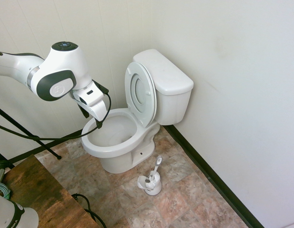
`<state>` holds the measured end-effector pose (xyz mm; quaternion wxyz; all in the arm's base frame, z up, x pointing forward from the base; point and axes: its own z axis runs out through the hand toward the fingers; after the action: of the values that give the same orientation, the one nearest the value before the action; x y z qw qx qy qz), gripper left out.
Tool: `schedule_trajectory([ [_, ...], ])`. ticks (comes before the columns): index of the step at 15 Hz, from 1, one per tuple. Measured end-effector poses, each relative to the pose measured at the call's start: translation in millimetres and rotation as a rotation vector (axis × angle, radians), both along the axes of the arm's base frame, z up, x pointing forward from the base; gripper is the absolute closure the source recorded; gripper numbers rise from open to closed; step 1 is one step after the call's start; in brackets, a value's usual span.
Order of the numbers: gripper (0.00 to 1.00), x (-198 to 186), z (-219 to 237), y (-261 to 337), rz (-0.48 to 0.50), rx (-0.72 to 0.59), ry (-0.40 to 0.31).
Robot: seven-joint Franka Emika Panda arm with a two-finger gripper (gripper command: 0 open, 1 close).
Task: Clean the toilet
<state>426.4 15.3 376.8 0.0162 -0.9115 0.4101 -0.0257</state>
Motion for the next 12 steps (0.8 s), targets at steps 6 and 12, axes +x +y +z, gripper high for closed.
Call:
schedule_trajectory([
  [6, 0.0, 31.4, -11.6, -38.7, -0.118, -0.005, -0.024],
  [12, 0.0, 90.0, -78.0, -104.8, -0.341, -0.022, -0.037],
])
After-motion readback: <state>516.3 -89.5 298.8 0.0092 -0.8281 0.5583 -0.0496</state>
